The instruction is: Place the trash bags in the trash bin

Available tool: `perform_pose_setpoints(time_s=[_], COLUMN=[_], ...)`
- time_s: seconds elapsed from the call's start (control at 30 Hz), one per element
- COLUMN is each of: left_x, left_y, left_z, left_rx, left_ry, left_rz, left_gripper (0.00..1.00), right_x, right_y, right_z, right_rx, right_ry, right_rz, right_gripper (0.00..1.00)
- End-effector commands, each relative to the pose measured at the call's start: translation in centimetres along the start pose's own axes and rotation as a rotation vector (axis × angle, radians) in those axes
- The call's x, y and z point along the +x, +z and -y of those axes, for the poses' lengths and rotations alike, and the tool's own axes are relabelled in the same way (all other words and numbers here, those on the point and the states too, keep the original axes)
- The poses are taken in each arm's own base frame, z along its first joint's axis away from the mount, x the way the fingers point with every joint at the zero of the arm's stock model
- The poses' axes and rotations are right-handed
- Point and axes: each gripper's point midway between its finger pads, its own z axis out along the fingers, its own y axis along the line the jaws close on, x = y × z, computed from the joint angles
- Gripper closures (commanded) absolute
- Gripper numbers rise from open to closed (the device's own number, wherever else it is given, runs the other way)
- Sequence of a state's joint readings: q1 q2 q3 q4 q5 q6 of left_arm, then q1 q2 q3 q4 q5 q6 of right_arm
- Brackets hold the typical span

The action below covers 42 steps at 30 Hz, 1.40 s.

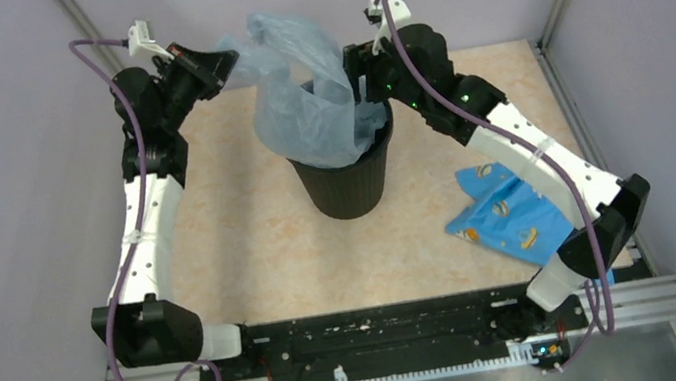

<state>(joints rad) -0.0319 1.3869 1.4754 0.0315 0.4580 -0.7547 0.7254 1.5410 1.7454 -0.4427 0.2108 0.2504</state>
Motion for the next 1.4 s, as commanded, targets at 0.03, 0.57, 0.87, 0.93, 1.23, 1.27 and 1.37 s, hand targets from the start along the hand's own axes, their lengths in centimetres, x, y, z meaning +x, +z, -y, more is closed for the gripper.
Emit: perform_pose_setpoints(time_s=[0.03,0.57,0.87,0.93,1.23,1.27,1.37], left_x=[-0.5,1.2,0.6,0.6,0.6,0.6,0.7], left_y=[0.5,1.6,1.7,1.7,1.7,1.7,1.7], left_z=[1.1,1.2,1.2,1.3,1.4,1.4,1.4], left_rx=[0.055,0.081,0.074,0.075,0.08,0.081,0.082], left_ry=[0.006,-0.001,0.017,0.02,0.004,0.004,-0.001], left_rz=[0.007,-0.048,-0.034,-0.034,-0.034,-0.033,-0.036], left_gripper=[1.0,1.0,1.0,1.0,1.0,1.0,1.0], right_x=[-1.0,3.9,-0.6,-0.8,0.2,0.5,1.4], right_y=[2.5,-0.6,-7.0,-8.6,-14.3,-14.8,-16.0], right_z=[-0.5,3.3,3.3,3.3,0.8,0.3,-1.4], right_rx=[-0.126,0.041,0.017,0.003,-0.234,-0.272,-0.392], right_ry=[-0.006,0.057,0.109,0.111,0.055,0.048,0.029], right_rz=[0.049,-0.06,0.064,0.083,0.161,0.168,0.185], right_gripper=[0.32,0.56,0.39,0.37,0.25,0.25,0.21])
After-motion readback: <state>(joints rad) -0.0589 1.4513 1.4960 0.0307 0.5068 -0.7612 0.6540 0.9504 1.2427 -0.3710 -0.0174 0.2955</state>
